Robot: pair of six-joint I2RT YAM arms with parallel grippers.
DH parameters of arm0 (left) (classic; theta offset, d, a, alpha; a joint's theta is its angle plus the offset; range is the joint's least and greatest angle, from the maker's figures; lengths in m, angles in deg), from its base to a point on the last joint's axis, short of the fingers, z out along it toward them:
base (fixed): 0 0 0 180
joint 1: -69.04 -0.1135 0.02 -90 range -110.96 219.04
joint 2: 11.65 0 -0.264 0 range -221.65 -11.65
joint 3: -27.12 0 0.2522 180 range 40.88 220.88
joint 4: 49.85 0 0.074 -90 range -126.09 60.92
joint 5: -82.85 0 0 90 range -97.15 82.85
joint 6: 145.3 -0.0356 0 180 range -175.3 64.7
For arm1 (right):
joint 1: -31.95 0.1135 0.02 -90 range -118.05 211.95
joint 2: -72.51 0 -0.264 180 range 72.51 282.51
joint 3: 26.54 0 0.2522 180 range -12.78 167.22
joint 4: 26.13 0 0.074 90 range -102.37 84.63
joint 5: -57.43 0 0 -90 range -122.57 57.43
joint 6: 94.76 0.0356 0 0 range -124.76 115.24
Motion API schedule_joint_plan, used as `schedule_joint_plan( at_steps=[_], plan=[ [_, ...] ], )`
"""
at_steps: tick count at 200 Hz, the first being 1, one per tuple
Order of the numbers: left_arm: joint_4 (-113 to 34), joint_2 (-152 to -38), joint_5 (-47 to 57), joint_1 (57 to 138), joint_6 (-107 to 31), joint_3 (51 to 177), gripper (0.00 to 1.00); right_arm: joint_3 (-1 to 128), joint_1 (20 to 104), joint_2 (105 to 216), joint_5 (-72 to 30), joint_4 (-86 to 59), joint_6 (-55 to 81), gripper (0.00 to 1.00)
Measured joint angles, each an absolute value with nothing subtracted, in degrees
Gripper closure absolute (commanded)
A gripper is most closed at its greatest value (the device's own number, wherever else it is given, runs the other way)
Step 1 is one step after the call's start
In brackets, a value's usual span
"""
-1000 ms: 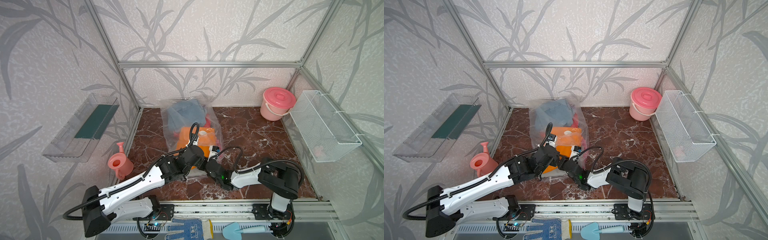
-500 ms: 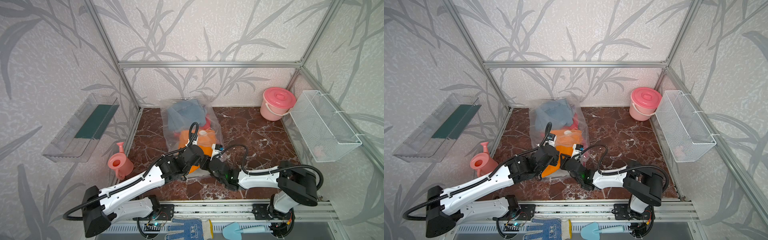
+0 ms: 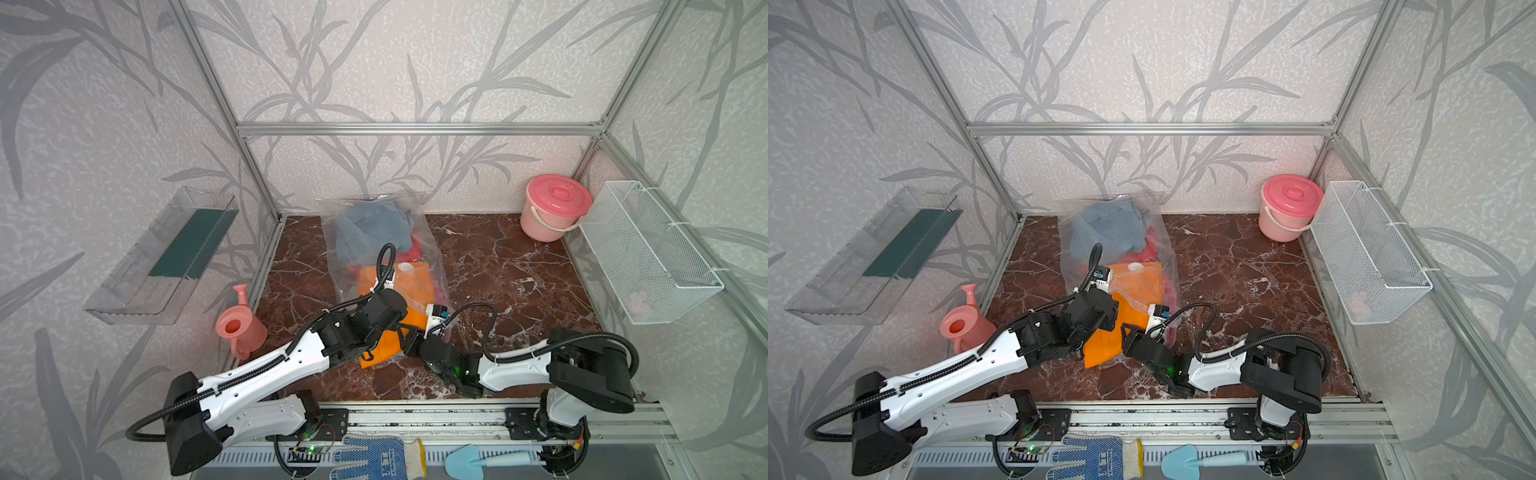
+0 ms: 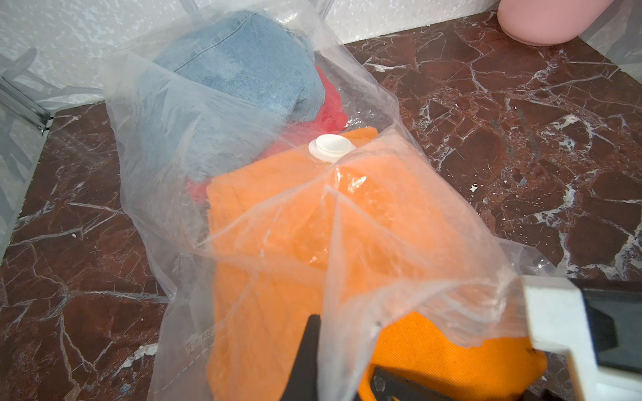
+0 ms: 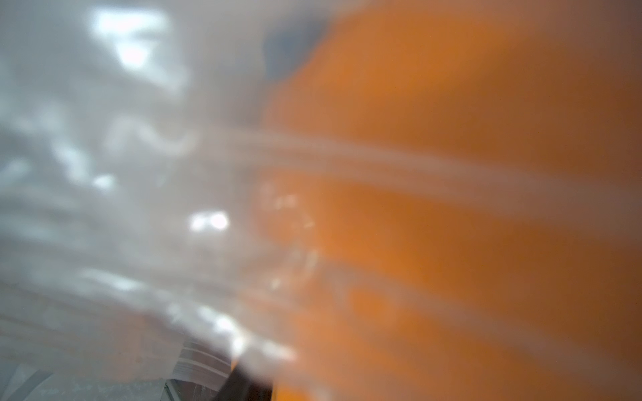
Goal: Take the trousers out of the vacuum bag
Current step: Take out the trousers from the vacuum bag.
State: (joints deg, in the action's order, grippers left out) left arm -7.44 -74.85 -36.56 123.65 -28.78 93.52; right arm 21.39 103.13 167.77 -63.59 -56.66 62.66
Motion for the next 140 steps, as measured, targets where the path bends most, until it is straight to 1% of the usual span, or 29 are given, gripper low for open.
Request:
schedule_joint_plan(
  at_steps=[12,25,34,43,51,73,110,140],
  plan=[
    [-7.44,-74.85,-36.54,123.63,-28.71,93.52,1.0,21.39,102.71,168.91,-63.57,-58.78,62.66,0.4],
    [-7.46,-74.85,-36.54,123.61,-28.71,93.52,1.0,21.46,102.36,170.22,-63.57,-61.36,62.44,0.39],
    [-7.46,-74.85,-36.52,123.61,-28.71,93.52,1.0,21.5,101.92,171.4,-63.51,-63.22,62.24,0.45],
    [-7.44,-74.85,-36.5,123.61,-28.69,93.52,1.0,21.55,101.31,172.45,-63.33,-64.62,61.96,0.54],
    [-7.46,-74.85,-36.48,123.61,-28.69,93.52,1.0,21.68,100.77,173.06,-63.16,-65.12,61.59,0.59],
    [-7.46,-75.02,-36.43,123.54,-28.65,93.52,1.0,22.33,99.69,173.46,-62.81,-65.91,60.5,0.69],
    [-7.44,-75.48,-36.54,123.24,-28.52,93.52,1.0,23.18,99.5,171.4,-62.09,-64.53,58.79,0.78],
    [-7.7,-75.46,-36.61,122.91,-28.28,93.26,1.0,23.16,100.22,166.88,-62.02,-60.66,58.2,0.8]
  ],
)
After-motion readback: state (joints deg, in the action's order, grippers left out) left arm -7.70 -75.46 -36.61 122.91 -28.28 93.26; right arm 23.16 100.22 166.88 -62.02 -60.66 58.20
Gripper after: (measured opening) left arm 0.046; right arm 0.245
